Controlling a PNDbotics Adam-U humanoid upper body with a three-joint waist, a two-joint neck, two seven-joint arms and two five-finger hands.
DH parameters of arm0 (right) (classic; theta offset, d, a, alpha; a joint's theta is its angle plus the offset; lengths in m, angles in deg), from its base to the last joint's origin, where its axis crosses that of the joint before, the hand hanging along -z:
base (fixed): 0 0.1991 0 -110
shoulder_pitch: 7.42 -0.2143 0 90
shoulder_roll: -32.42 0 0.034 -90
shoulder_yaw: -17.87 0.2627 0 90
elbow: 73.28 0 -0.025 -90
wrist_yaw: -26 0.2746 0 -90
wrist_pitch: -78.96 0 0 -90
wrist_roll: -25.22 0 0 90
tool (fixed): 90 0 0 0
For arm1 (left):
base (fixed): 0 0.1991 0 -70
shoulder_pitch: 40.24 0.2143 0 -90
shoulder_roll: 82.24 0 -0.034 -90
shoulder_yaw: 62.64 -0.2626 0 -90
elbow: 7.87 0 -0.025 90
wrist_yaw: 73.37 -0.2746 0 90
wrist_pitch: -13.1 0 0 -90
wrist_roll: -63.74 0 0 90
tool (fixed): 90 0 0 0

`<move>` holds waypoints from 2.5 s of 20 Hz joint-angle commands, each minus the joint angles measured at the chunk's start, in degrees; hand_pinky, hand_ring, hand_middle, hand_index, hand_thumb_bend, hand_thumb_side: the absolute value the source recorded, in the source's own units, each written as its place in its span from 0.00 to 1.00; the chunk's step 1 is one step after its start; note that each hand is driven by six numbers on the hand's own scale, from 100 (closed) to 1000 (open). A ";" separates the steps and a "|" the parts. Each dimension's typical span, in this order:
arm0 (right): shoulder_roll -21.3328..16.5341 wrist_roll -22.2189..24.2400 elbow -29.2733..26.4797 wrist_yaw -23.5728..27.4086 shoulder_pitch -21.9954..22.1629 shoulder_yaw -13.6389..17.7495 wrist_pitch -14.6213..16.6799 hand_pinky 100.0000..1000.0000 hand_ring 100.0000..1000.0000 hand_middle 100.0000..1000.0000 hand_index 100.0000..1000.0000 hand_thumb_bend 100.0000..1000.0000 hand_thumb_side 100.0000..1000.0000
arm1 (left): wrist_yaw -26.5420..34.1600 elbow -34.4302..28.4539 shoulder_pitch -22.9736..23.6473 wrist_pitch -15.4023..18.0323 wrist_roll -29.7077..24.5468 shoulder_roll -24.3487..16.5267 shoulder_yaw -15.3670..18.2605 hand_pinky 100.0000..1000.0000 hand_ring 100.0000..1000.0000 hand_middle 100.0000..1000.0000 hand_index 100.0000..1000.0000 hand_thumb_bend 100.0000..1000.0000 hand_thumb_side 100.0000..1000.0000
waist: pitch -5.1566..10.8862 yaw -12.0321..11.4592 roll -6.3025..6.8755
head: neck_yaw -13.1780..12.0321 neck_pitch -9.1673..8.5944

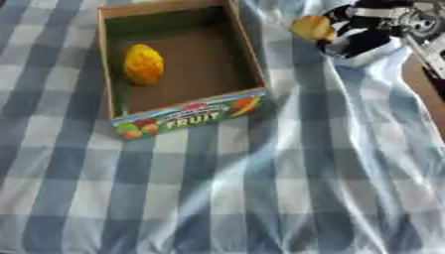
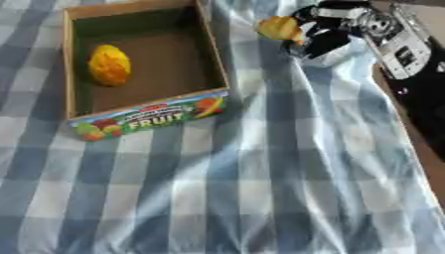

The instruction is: Pick up objects on the table and place them in the box.

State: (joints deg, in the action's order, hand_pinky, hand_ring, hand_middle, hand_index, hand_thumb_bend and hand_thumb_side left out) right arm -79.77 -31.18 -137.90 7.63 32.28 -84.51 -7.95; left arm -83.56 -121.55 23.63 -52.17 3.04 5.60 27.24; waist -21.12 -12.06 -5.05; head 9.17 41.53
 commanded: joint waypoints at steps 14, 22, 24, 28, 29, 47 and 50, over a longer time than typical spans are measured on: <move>-2.74 3.21 -0.14 2.55 -0.48 1.30 1.89 0.91 1.00 0.87 0.92 0.00 0.44 | 0.34 -0.91 -0.34 -0.05 -0.51 -1.27 -0.04 0.76 0.86 0.79 0.91 0.25 0.33 | 1.51 0.11 0.25 | 0.23 -0.03; -3.06 2.59 -0.02 3.07 -0.41 1.55 1.68 0.91 1.00 0.88 0.92 0.00 0.57 | 0.40 -0.91 -0.32 -0.16 -0.63 -1.29 -0.12 0.76 0.86 0.79 0.91 0.25 0.33 | 1.57 0.23 0.26 | 0.37 -0.04; -3.09 2.67 -0.31 3.47 -0.40 1.60 2.43 0.91 1.00 0.88 0.94 0.00 0.94 | 0.43 -0.91 -0.29 -0.19 -0.69 -1.29 -0.17 0.76 0.86 0.79 0.91 0.25 0.33 | 1.57 0.26 0.26 | 0.35 -0.05; -3.23 1.97 -0.37 4.26 -0.25 1.78 3.86 0.90 1.00 0.86 0.91 0.00 0.87 | 0.50 -0.91 -0.27 -0.28 -0.78 -1.26 -0.24 0.76 0.86 0.79 0.91 0.25 0.33 | 1.57 0.30 0.29 | 0.39 -0.08; -3.23 1.71 -0.29 4.19 -0.25 1.76 3.78 0.90 1.00 0.84 0.90 0.00 0.87 | 0.52 -0.91 -0.27 -0.32 -0.79 -1.25 -0.25 0.76 0.86 0.79 0.91 0.25 0.33 | 1.56 0.30 0.29 | 0.41 -0.08; -3.79 -9.24 -12.11 6.27 -1.50 3.92 -0.29 0.81 0.89 0.39 0.38 0.00 0.00 | 0.73 -0.91 -0.23 -0.63 -1.02 -1.37 -0.33 0.76 0.86 0.79 0.91 0.25 0.34 | 1.83 0.33 0.19 | 0.40 0.00; -3.46 -12.32 -19.41 5.82 -3.01 3.57 -1.61 0.79 0.82 0.35 0.34 0.00 0.00 | 0.69 -0.91 -0.18 -0.58 -0.94 -1.44 -0.32 0.76 0.86 0.79 0.91 0.25 0.34 | 1.96 0.35 0.19 | 0.61 0.19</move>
State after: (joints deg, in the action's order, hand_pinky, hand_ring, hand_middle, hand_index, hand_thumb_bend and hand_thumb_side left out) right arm -81.03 -42.16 -153.62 13.08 30.51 -81.72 -9.12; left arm -83.12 -121.55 23.89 -52.76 2.07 5.57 26.76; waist -20.73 -11.76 -5.07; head 9.63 41.73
